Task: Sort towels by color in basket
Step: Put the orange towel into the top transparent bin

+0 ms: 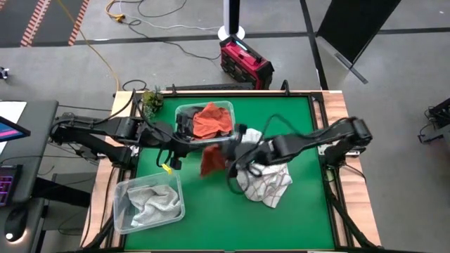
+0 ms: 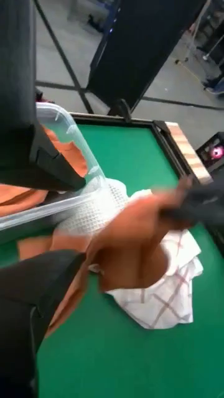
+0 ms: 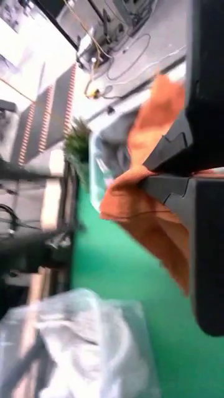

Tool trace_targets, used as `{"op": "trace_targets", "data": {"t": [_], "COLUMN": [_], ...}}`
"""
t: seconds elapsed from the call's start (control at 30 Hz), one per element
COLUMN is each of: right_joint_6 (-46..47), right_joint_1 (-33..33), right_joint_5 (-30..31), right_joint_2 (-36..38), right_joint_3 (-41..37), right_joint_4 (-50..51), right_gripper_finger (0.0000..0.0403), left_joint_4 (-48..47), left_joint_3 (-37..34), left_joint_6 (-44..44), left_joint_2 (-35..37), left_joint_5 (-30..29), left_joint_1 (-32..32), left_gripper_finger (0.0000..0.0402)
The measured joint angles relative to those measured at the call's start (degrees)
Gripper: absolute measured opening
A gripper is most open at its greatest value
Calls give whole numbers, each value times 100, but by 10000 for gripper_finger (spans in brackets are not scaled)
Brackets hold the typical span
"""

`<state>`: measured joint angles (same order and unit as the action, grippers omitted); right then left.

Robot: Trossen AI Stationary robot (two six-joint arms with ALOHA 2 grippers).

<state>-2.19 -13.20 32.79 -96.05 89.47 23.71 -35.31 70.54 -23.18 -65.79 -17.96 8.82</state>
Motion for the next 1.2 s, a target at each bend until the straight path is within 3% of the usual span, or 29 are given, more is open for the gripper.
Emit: {"op": "trace_targets", "data": {"t": [0.13, 0.4, 0.53, 0.83, 1.0, 1.2], "right_joint_6": [-270, -484, -651, -1166, -1185, -1181], "right_joint_1": [216, 654, 673, 312, 140, -116], "right_joint_5": [-237, -812, -859, -880, -882, -867], "right_joint_2": [335, 249, 242, 642, 812, 979], "right_joint_3": [4, -2, -4, -4, 0, 5], "right_joint_4": [-38, -174, -448, -1065, -825, -750], "right_gripper_finger": [23, 24, 24, 24, 37, 92], "left_joint_4": [430, 2140, 2584, 2627, 2611, 2578], "left_joint_3": [-197, -634, -678, -675, -678, -674], "left_joint_6": [-92, -115, 71, 413, 292, -252], "left_joint_2": [12, -343, -597, -1040, -974, -850], "left_joint_5": [-4, -32, 223, 1176, 1127, 567], "left_joint_1": [-82, -601, -929, -1290, -1290, -1306], "left_gripper_finger": [195, 274, 281, 277, 211, 30]}}
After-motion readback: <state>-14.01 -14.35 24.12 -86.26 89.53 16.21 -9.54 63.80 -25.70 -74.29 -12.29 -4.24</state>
